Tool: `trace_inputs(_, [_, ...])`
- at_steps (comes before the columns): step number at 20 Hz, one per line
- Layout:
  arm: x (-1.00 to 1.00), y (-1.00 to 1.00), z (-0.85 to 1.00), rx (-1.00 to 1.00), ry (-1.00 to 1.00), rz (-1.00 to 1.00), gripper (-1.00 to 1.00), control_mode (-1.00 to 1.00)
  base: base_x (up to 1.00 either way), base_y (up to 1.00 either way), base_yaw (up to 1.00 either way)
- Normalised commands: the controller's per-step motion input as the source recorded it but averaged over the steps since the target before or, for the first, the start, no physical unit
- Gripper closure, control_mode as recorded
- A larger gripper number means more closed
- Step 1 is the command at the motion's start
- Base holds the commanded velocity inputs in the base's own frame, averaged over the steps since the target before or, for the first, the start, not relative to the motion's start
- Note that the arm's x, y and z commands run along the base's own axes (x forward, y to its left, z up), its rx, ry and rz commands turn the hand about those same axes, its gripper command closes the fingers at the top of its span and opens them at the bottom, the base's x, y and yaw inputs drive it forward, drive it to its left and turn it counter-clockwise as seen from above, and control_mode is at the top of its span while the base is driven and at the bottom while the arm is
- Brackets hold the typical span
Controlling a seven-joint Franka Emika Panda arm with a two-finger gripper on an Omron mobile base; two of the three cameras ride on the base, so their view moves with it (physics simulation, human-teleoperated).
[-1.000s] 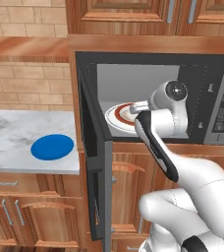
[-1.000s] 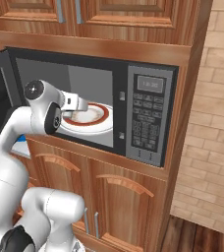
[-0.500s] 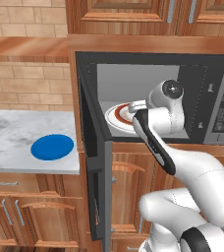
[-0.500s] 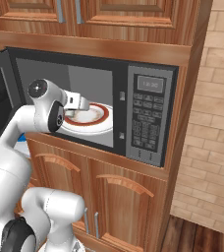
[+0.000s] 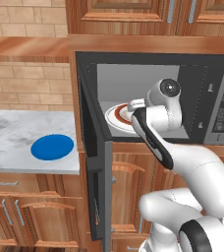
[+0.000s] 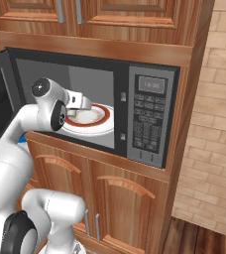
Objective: Pick the marshmallow from the counter and place it in the microwave. Then turn on the microwave.
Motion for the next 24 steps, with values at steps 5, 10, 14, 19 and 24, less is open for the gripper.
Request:
trace_inputs(5, [0.10,0.00,-0.05,0.00,0.00,0.00,1.00,-1.00,0.00,0.00,0.00])
trace_inputs(10, [0.06,0.00,-0.04,0.00,0.00,-0.01,1.00,-1.00,0.00,0.00,0.00])
trace_inputs(14, [0.04,0.01,-0.06,0.00,0.00,-0.01,1.00,-1.00,0.00,0.00,0.00])
trace_inputs(19, [0.05,0.00,-0.11,0.00,0.00,0.00,1.00,-1.00,0.00,0.00,0.00])
trace_inputs(24, [0.07,0.00,-0.12,0.00,0.00,0.00,1.00,-1.00,0.00,0.00,0.00])
